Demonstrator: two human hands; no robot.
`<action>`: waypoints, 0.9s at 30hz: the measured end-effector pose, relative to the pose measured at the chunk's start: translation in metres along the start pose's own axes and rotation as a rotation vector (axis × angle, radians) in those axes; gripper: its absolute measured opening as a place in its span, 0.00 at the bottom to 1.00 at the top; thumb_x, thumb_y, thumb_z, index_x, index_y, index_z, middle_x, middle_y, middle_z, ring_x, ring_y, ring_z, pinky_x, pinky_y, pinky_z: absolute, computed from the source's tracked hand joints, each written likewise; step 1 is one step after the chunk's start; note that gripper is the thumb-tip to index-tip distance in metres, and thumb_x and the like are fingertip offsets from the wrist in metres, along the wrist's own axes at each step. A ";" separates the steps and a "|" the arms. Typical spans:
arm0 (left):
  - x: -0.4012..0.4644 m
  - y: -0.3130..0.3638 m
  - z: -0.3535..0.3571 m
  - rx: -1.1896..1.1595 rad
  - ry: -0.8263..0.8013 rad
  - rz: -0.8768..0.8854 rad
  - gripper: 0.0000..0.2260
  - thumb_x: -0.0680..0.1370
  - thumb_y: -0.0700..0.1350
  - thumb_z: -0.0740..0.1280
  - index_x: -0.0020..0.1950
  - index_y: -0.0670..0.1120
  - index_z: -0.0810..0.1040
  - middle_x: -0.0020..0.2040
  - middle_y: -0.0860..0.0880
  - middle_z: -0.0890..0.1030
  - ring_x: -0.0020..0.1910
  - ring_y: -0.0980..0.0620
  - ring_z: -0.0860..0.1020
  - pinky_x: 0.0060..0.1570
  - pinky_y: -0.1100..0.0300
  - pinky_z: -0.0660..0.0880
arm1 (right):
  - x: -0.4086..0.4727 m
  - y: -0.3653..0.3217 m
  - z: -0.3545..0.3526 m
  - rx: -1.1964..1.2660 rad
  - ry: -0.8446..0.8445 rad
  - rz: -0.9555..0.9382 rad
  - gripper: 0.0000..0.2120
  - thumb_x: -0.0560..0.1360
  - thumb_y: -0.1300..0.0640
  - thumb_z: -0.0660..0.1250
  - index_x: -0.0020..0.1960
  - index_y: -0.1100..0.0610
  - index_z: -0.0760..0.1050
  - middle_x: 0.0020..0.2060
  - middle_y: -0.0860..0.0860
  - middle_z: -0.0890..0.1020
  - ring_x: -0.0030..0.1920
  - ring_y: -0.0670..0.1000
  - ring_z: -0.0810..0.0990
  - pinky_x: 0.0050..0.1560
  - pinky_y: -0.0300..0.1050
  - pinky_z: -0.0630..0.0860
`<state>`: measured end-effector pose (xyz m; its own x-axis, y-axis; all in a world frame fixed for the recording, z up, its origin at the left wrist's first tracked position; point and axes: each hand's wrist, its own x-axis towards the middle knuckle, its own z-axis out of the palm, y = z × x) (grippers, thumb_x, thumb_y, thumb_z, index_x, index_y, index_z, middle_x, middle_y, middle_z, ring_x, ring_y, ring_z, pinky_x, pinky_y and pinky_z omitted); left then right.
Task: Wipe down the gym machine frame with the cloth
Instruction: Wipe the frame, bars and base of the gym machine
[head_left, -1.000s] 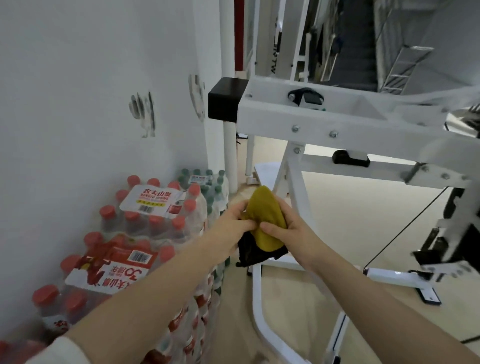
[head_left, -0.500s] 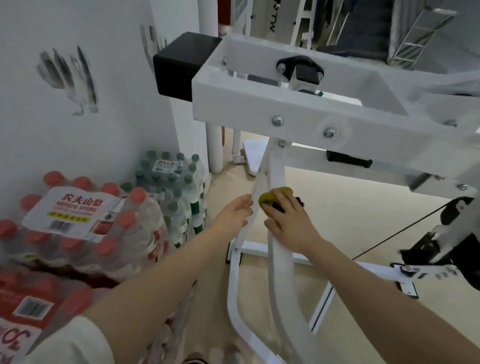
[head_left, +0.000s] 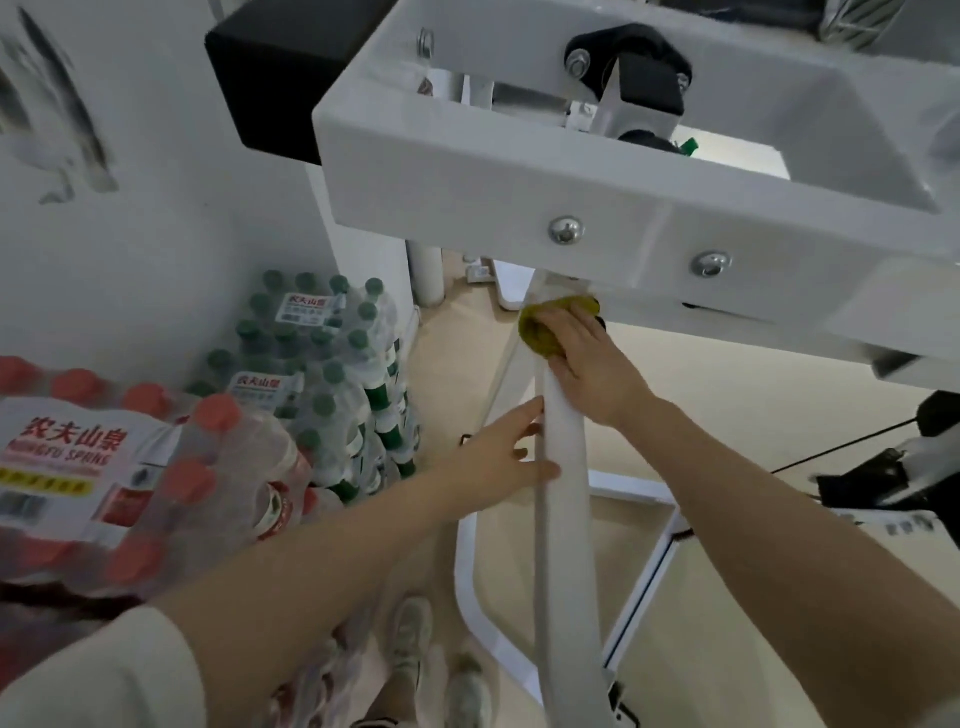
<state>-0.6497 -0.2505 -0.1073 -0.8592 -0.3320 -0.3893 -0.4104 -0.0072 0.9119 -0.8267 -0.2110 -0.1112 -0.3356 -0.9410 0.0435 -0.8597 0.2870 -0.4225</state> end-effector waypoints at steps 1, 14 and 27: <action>-0.001 0.001 -0.001 -0.025 -0.006 0.006 0.34 0.75 0.39 0.68 0.76 0.51 0.52 0.66 0.59 0.64 0.63 0.62 0.64 0.60 0.69 0.65 | -0.014 -0.002 0.001 0.029 -0.010 -0.015 0.27 0.77 0.49 0.48 0.74 0.56 0.59 0.72 0.54 0.64 0.73 0.57 0.57 0.72 0.53 0.58; -0.010 0.004 0.011 -0.162 0.169 -0.054 0.19 0.73 0.39 0.70 0.62 0.47 0.71 0.55 0.55 0.75 0.52 0.58 0.75 0.52 0.66 0.73 | -0.039 -0.009 0.008 -0.096 -0.021 -0.224 0.19 0.78 0.54 0.52 0.60 0.57 0.76 0.65 0.54 0.74 0.68 0.60 0.67 0.71 0.57 0.59; -0.047 -0.015 -0.007 -0.477 0.409 -0.196 0.17 0.78 0.33 0.57 0.68 0.41 0.68 0.57 0.47 0.74 0.55 0.49 0.75 0.45 0.64 0.74 | -0.066 -0.031 0.007 -0.306 -0.041 -0.497 0.12 0.76 0.52 0.56 0.42 0.52 0.77 0.45 0.45 0.81 0.57 0.54 0.75 0.59 0.51 0.64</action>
<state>-0.6013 -0.2418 -0.1018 -0.5581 -0.6135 -0.5587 -0.2858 -0.4899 0.8236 -0.7756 -0.1594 -0.1072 0.1464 -0.9804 0.1320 -0.9843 -0.1577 -0.0794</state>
